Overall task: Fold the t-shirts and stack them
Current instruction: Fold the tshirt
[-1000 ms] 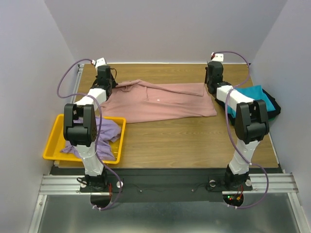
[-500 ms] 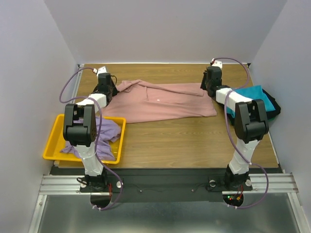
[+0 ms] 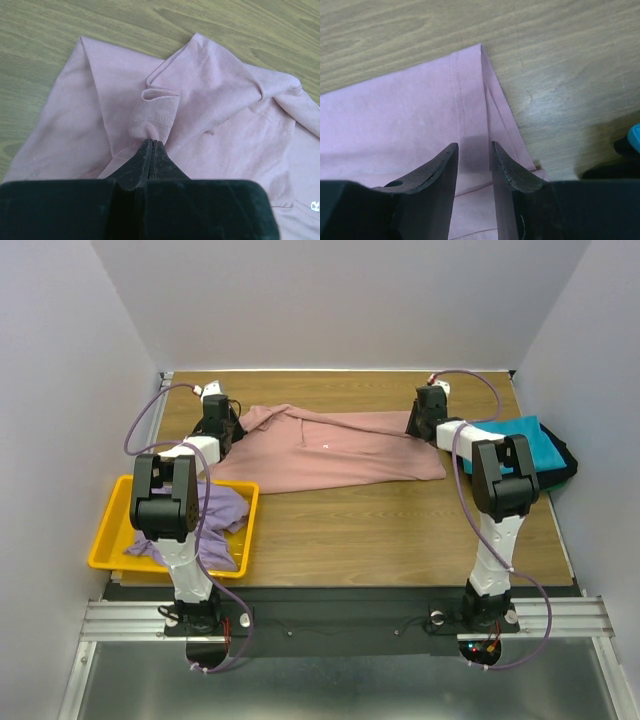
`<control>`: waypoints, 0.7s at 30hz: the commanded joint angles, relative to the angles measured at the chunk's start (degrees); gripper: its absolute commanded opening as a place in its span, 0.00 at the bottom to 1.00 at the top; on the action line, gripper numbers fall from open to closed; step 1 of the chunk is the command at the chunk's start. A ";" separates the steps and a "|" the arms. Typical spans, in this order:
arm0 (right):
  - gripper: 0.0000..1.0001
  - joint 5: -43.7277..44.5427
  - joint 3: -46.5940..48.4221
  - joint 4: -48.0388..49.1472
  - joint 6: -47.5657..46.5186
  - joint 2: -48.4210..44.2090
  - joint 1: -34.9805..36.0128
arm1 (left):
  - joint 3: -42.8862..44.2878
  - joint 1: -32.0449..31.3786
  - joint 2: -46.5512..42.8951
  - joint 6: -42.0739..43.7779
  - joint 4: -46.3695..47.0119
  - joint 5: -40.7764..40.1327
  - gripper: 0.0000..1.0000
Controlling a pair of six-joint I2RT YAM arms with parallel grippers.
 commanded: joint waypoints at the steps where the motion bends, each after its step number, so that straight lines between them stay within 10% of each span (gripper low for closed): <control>1: 0.38 0.12 2.17 -1.02 1.47 -0.24 -0.33 | -0.50 -0.16 -0.92 -0.43 2.55 0.72 0.00; 8: 0.38 -0.85 2.96 -1.64 1.65 1.25 -0.33 | -0.59 -0.16 -0.92 -0.34 2.90 0.90 0.00; 21: 0.01 6.43 9.98 -4.27 -1.34 0.20 -0.33 | 2.58 -0.16 -2.49 -0.34 0.88 -0.95 0.00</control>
